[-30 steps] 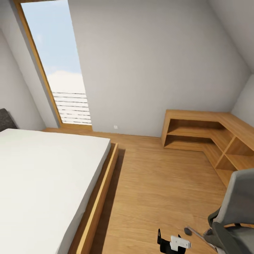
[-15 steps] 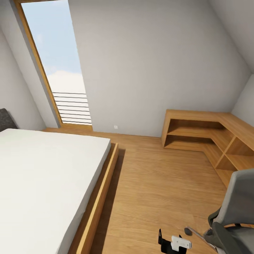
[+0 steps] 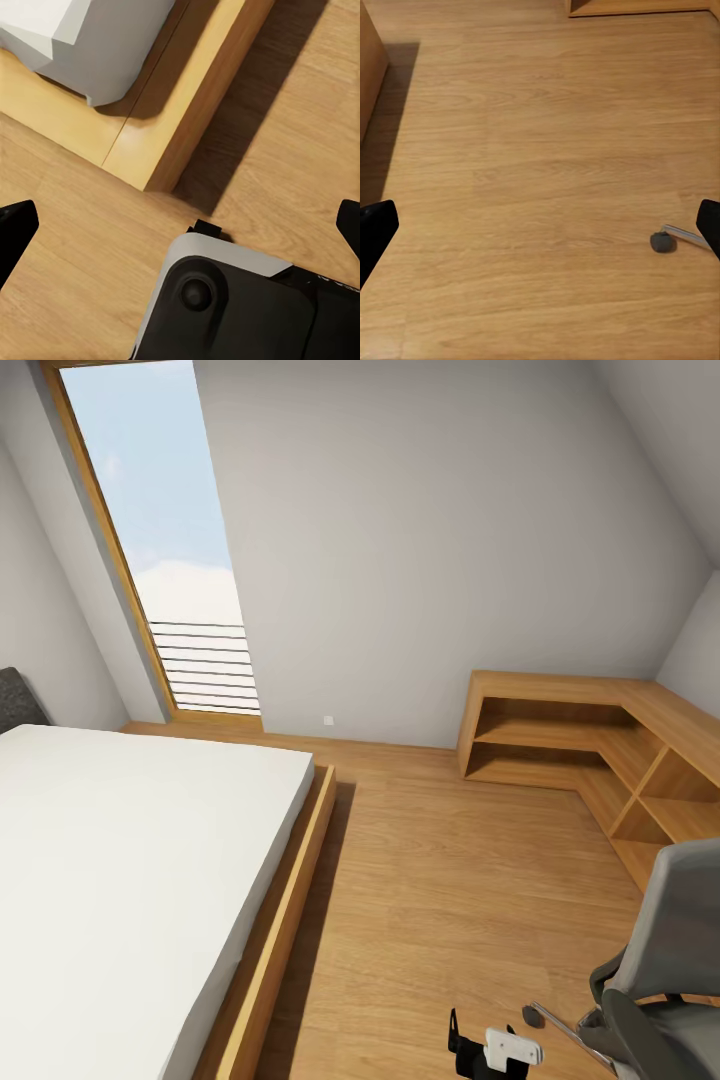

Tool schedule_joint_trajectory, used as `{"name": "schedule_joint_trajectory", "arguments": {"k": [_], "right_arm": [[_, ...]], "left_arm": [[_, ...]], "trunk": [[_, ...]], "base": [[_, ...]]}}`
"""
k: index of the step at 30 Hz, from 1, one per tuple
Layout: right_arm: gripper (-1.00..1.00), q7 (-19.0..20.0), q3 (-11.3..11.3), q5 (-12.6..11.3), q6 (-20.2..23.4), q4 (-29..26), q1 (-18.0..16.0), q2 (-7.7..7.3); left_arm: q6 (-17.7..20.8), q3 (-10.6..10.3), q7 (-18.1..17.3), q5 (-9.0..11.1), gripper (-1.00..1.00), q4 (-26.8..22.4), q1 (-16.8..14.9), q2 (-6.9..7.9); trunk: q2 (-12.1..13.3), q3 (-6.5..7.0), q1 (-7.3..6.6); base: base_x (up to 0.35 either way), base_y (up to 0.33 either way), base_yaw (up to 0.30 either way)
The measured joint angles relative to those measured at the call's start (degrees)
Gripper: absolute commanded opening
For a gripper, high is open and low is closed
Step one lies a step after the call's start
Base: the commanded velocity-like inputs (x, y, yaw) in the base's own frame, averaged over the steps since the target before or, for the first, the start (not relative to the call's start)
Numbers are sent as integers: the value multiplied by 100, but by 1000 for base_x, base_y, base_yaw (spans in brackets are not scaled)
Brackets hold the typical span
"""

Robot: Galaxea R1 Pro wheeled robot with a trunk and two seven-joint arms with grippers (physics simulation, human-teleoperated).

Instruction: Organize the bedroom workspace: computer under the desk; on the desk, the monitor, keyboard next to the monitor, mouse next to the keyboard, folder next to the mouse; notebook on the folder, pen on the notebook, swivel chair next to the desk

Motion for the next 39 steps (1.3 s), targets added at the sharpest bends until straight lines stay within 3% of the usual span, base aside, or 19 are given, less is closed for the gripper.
{"name": "schedule_joint_trajectory", "arguments": {"k": [9, 30, 39], "right_arm": [[100, 11, -4, 7, -2, -1, 3, -6], [100, 13, 3, 9, -3, 4, 2, -5], [100, 13, 2, 1, 1, -1, 1, 1]], "left_arm": [[-1, 0, -2, 0, 100, 2, -1, 1], [-1, 0, -2, 0, 100, 2, -1, -2], [0, 0, -2, 0, 100, 0, 0, -4]], "trunk": [[0, 0, 0], [0, 0, 0], [-1, 0, -3]], "base": [[0, 0, -95], [1, 0, -243], [190, 0, -60]]}}
